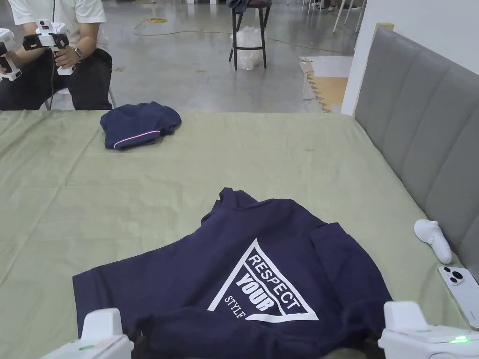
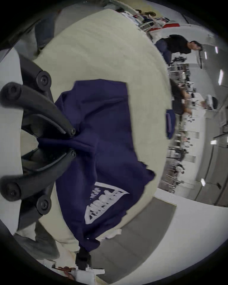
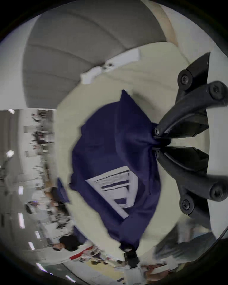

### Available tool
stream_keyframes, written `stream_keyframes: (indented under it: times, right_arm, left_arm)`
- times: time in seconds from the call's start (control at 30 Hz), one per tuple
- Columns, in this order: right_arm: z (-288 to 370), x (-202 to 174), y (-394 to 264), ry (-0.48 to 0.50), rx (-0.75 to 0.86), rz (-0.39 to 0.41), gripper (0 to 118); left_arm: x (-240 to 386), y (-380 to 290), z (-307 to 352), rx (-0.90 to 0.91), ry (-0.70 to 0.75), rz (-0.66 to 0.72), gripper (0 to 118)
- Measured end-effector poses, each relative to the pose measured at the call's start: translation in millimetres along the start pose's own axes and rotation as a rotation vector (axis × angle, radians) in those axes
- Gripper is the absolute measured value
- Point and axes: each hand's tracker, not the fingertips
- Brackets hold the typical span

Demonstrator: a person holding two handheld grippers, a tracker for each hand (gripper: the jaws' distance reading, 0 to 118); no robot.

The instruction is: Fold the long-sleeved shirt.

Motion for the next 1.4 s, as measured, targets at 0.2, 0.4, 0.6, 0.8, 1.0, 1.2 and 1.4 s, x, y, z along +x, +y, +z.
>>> stream_keyframes:
  times: [0.2, 0.4, 0.6, 0.8, 1.0, 1.2, 1.4]
  right_arm:
    - [12.5, 0.7, -7.0, -0.003, -0.021, 0.035, 47]
    - [72.3, 7.9, 27.6, 0.070, 0.166, -0.018, 103]
    - [67.6, -13.3, 61.2, 0.008, 0.200, 0.065, 3]
    - [50.1, -31.6, 74.0, -0.009, 0.152, 0.045, 4]
    - [28.6, -40.9, 78.8, 0.041, 0.116, 0.056, 4]
    - [-2.6, -45.9, 90.0, 0.052, 0.038, 0.083, 4]
    - [-36.5, -47.3, 161.1, 0.061, 0.040, 0.143, 4]
  left_arm:
    - [-3.2, -1.5, 12.0, 0.001, -0.011, -0.012, 93]
    - [-1.7, 38.1, 77.0, 0.098, -0.087, -0.020, 99]
    - [7.7, 63.4, 71.0, 0.138, 0.014, -0.069, 4]
    - [-33.3, 130.3, 24.7, 0.102, 0.005, 0.119, 71]
    - [-97.6, 190.2, -71.0, -0.086, 0.157, 0.278, 97]
    - [-115.8, 169.3, -144.4, -0.343, 0.142, 0.296, 97]
    - [-75.2, 158.0, -128.7, -0.195, 0.210, 0.006, 49]
